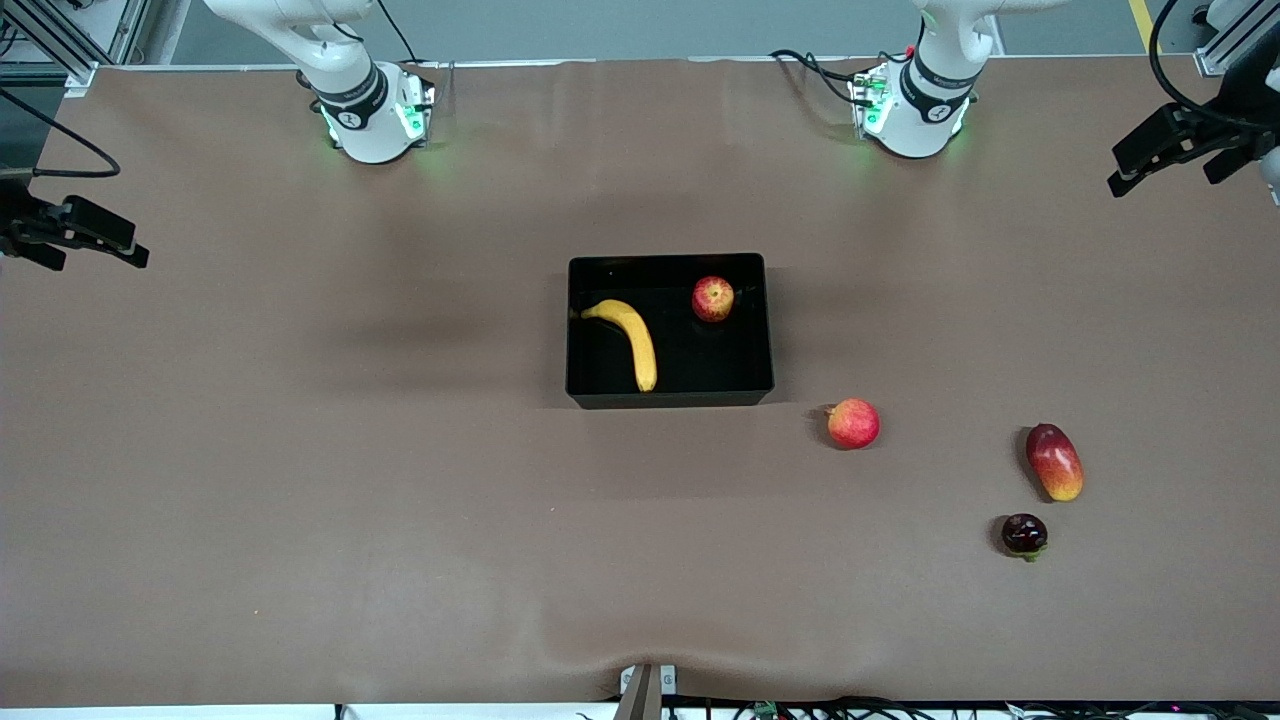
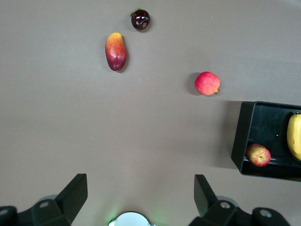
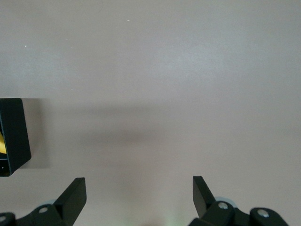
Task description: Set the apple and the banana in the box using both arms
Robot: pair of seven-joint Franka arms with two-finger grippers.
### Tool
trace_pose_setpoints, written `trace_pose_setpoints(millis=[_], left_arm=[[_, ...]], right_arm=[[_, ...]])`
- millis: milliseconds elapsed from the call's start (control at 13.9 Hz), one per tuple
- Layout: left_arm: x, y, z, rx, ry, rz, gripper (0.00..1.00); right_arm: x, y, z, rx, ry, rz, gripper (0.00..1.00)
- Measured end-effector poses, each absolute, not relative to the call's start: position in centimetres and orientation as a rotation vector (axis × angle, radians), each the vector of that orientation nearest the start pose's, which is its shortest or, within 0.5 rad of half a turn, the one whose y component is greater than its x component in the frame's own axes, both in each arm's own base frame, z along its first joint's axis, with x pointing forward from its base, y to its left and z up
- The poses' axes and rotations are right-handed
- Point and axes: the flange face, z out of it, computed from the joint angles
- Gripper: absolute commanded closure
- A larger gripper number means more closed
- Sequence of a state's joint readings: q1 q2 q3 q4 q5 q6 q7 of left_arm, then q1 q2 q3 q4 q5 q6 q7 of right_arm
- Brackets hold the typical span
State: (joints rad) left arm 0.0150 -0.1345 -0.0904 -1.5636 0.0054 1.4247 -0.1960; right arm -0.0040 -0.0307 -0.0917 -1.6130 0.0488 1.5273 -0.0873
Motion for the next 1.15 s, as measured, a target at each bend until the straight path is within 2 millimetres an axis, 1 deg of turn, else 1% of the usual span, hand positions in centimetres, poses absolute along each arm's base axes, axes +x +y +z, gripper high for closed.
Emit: trace_pose_setpoints(millis=[288,864,1153], left_arm=[[50.3,-3.9,67.3,-3.117,-0.196,0.038,0.00],[50.7,-4.1,67.0,-3.109,-0.186,0.044,0.00],[51.4,-4.5,66.0,-3.106,-0.172,0.076,0.00]], right_arm=[[53.8,-4.7,61.8,-3.084,0.012,0.078,0.00],[53.8,-4.7,61.8,-3.084,0.012,0.078,0.00],[53.7,-4.8,61.7,-3.083,0.013,0.089,0.00]])
